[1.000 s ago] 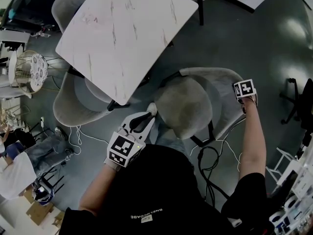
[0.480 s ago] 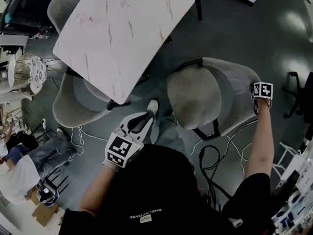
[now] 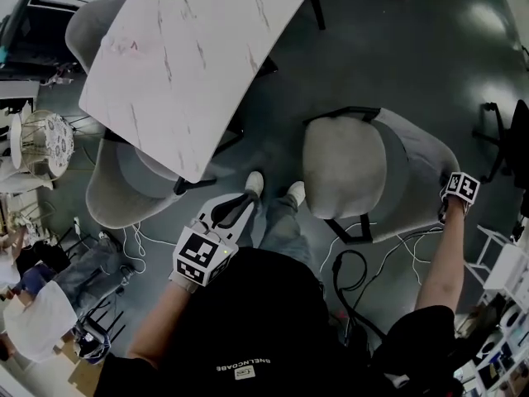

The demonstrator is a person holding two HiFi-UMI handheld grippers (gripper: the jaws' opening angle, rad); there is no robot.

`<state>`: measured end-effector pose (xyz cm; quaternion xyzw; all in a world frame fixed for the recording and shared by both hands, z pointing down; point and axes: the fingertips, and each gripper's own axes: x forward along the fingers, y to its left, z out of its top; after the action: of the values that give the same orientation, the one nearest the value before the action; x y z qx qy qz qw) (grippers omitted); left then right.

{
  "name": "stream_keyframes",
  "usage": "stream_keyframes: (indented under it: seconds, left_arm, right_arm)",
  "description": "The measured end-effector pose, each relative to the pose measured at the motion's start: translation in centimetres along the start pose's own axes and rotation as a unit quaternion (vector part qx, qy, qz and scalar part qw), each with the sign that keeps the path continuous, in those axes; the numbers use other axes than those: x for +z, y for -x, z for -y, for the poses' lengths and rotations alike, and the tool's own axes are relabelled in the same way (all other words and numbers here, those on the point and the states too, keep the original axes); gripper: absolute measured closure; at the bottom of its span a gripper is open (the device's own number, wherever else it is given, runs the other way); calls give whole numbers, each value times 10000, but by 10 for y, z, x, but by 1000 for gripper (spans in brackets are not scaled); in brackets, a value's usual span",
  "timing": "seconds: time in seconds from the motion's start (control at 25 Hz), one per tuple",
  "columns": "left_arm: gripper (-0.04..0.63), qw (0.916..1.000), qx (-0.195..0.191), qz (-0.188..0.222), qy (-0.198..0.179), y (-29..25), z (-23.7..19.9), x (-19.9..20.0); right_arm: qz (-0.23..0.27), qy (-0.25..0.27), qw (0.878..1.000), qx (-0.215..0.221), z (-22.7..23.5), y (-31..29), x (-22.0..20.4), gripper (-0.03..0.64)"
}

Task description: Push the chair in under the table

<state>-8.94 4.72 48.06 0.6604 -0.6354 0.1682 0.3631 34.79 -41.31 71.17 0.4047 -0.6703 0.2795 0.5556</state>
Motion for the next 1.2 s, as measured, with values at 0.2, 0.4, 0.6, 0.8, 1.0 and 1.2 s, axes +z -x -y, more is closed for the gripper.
stream_keyframes:
  seconds: [0.2,0.4,0.6,0.8,1.0,1.2]
  left_arm:
    - [543,9992,-266,-177,-235,-15,15,2]
    - [543,9972,-465,-226,-548,-28,35,10]
    - [543,9947,-631,-282,-757,-38,51,15]
    - [543,9930,-731,-284,-880,-44,59,21]
    - [543,9921,-808,-247,-929,-49,60,29]
    - [543,9916,-866,-241,-931,-52,63,30]
  right_arm:
    - [111,-700,9972,-236,53,11,-50,425]
    - [121,-1497,9875,-485,99,21,-103,416]
    - [121,-2183,9726,-786,133,31,-155,403]
    - [47,-2911,9520,-941,157,44,-206,397]
    - [-111,-3397,9320,-1257,171,56,-258,396]
    - [-64,-3049,9473,-978,160,57,-256,399]
